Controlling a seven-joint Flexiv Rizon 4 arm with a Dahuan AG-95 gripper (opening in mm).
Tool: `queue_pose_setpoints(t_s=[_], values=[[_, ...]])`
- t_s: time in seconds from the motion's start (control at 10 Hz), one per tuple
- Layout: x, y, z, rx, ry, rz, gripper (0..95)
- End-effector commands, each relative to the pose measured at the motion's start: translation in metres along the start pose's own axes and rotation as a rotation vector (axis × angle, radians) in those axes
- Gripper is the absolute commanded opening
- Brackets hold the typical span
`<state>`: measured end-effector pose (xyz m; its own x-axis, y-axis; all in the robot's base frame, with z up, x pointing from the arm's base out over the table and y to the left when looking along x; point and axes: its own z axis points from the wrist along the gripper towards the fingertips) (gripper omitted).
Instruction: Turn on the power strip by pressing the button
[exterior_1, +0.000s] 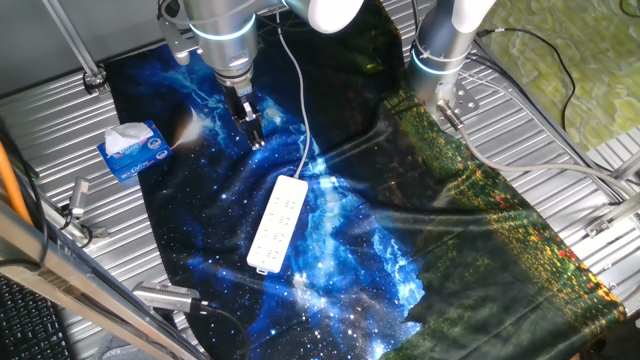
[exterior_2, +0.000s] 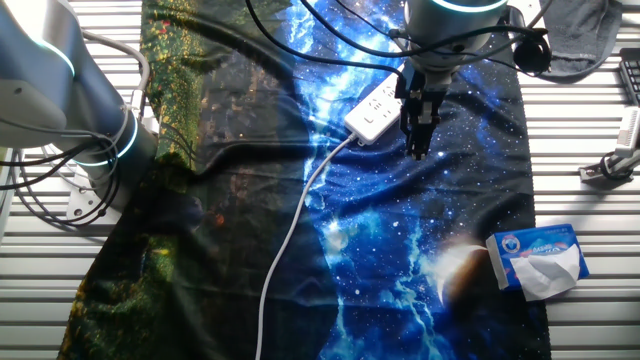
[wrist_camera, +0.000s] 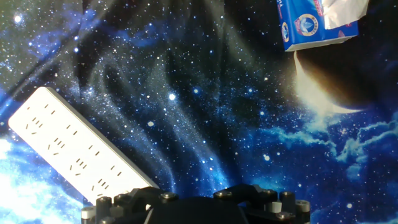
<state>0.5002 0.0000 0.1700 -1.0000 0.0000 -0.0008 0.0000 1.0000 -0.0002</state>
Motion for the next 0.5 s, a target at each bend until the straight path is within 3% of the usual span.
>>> queue_pose_setpoints(t_s=[0.1,0.5], values=[[0.0002,0.0,0.0,-0.013,-0.01,-0.274,0.0],[0.0002,0.0001,-0.0001,-0.006,-0.004,-0.281,0.0]])
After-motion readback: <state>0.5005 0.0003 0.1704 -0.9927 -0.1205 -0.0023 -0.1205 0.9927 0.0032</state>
